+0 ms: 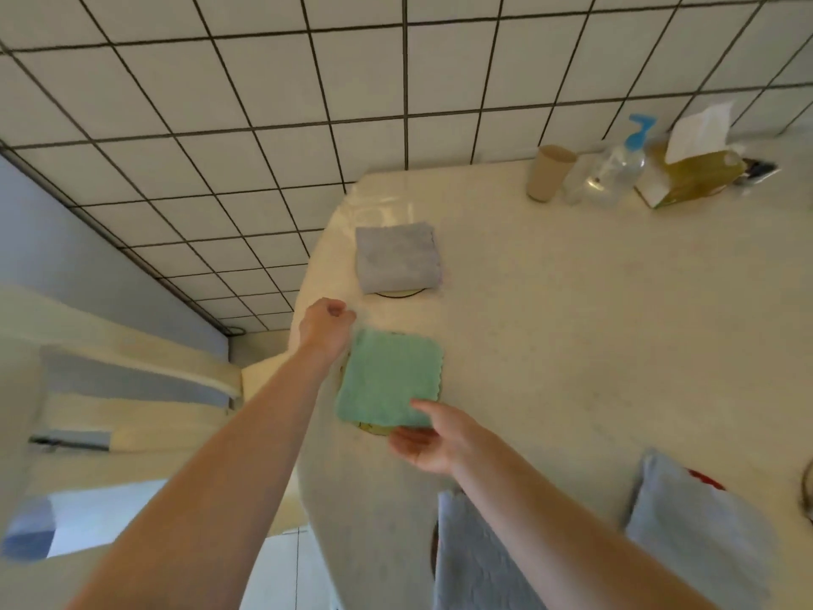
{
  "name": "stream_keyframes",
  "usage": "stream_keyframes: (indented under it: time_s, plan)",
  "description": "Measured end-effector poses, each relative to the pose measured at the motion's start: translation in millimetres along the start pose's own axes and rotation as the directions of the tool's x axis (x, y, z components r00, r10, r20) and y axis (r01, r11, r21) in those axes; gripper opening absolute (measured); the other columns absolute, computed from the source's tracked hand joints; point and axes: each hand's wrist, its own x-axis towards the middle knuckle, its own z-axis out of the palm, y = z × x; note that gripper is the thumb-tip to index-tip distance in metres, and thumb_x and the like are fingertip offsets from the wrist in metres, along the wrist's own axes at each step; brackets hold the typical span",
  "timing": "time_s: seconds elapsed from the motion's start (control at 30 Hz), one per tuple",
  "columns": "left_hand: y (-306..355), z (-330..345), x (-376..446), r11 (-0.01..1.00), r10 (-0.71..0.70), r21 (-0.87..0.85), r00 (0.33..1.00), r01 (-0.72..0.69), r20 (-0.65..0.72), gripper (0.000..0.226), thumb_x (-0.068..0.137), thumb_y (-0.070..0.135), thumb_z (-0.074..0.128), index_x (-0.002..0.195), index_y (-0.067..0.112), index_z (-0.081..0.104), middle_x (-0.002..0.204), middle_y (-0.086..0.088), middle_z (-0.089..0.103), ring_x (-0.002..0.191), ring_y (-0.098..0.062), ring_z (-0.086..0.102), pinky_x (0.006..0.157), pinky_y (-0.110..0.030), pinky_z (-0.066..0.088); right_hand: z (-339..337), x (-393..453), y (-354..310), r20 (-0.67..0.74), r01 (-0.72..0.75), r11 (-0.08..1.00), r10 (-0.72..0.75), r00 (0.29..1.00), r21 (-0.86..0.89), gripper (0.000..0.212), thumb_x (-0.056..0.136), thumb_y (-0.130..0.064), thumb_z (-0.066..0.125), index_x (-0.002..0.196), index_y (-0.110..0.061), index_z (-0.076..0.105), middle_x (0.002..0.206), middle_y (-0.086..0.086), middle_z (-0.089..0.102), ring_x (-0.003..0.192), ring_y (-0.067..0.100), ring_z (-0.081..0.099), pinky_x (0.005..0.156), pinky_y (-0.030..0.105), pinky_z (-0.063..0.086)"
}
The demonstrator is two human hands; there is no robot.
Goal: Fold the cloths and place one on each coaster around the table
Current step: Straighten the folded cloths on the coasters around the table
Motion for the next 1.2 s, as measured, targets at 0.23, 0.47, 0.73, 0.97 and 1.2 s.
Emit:
stream_keyframes:
  time_s: [0.23,0.47,0.73,0.97,1.2]
  plan:
    - [30,15,71,0.997,-0.050,-0.058,0.993,0.056,0.102,0.044,0.076,0.033,0.068,0.114,0.014,0.056,0.100,-0.009,0.065,0.089,-0.029,0.067,0.085,-0.045,0.056,21,25,7,-0.154,0.047,0.997,-0.037,0.987,0.064,0.011,0.090,-0.015,0.059,0.093,-0.008,0.050,0.074,0.013,0.053,0.063,0.024,0.053,0.058,0.039,0.047]
    - [34,17,104,0.998,-0.061,0.038,0.977,0.054,0.207,0.038,0.071,0.029,0.079,0.102,0.009,0.070,0.092,-0.012,0.072,0.085,-0.027,0.069,0.083,-0.040,0.057,53,30,23,-0.391,0.365,0.869,-0.225,0.893,0.334,0.018,0.083,0.000,0.065,0.093,-0.008,0.052,0.075,0.011,0.054,0.062,0.024,0.052,0.035,0.022,0.045]
    - [39,25,117,0.995,-0.033,0.104,0.963,0.005,0.269,0.029,0.071,0.021,0.080,0.096,0.008,0.072,0.088,-0.009,0.070,0.079,-0.024,0.066,0.064,-0.027,0.048,85,32,36,-0.386,0.488,0.751,-0.332,0.861,0.444,0.020,0.083,0.005,0.058,0.097,-0.009,0.057,0.079,0.014,0.058,0.059,0.025,0.060,0.045,0.031,0.049]
    - [29,17,129,0.999,-0.044,0.039,0.951,0.034,0.305,0.033,0.073,0.010,0.079,0.104,0.009,0.067,0.099,-0.013,0.070,0.082,-0.024,0.068,0.079,-0.041,0.059,57,34,38,-0.321,0.508,0.829,-0.428,0.845,0.232,0.032,0.084,0.003,0.057,0.112,-0.013,0.057,0.101,0.017,0.066,0.088,0.035,0.065,0.058,0.040,0.057]
    - [27,15,128,1.000,-0.004,0.015,0.947,-0.001,0.322,0.033,0.076,0.011,0.078,0.106,0.010,0.065,0.099,-0.010,0.069,0.084,-0.022,0.068,0.081,-0.038,0.058,42,37,31,-0.310,0.531,0.844,-0.489,0.816,0.067,0.039,0.082,0.005,0.059,0.109,-0.023,0.059,0.107,0.010,0.067,0.099,0.031,0.065,0.077,0.047,0.057]
